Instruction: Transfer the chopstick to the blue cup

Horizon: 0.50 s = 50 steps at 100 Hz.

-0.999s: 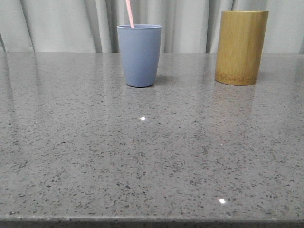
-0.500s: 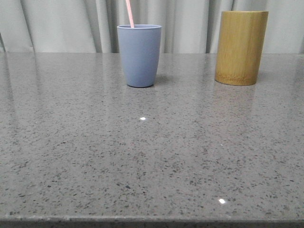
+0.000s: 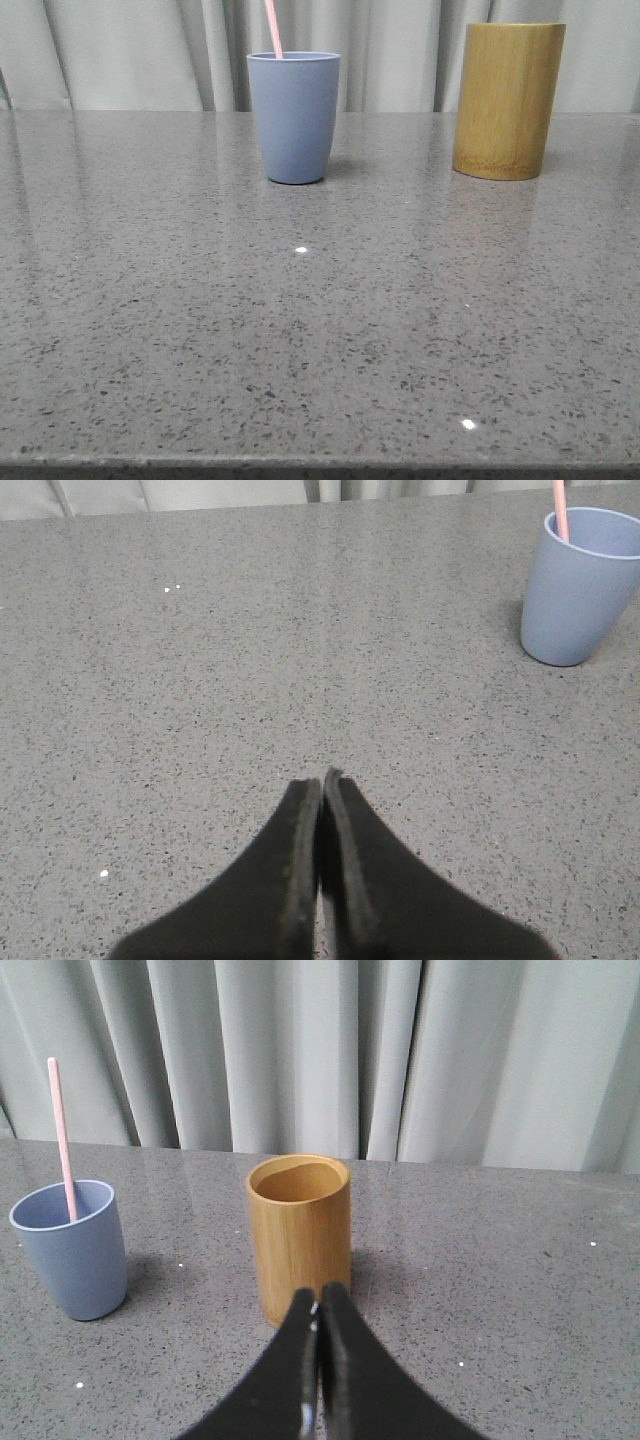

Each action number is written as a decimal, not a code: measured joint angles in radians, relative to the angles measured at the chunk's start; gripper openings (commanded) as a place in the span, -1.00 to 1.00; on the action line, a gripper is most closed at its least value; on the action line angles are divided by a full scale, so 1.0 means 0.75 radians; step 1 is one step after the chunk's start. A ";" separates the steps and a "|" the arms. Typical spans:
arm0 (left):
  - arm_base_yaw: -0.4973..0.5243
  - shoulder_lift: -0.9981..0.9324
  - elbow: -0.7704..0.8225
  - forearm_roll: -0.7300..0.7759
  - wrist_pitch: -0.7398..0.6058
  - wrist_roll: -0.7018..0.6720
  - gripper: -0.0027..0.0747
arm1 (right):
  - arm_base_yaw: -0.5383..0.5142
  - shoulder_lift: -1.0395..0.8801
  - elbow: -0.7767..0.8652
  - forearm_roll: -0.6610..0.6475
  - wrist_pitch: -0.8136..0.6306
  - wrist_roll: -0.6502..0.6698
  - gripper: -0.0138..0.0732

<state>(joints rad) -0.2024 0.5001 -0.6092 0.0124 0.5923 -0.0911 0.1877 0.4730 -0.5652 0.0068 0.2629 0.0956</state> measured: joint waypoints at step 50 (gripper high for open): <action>0.009 -0.024 0.000 -0.003 -0.002 0.000 -0.98 | 0.000 -0.002 0.000 0.000 0.000 0.002 -0.83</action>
<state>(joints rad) -0.1957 0.4822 -0.6092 0.0098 0.5909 -0.0911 0.1877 0.4713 -0.5652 0.0068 0.2629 0.0973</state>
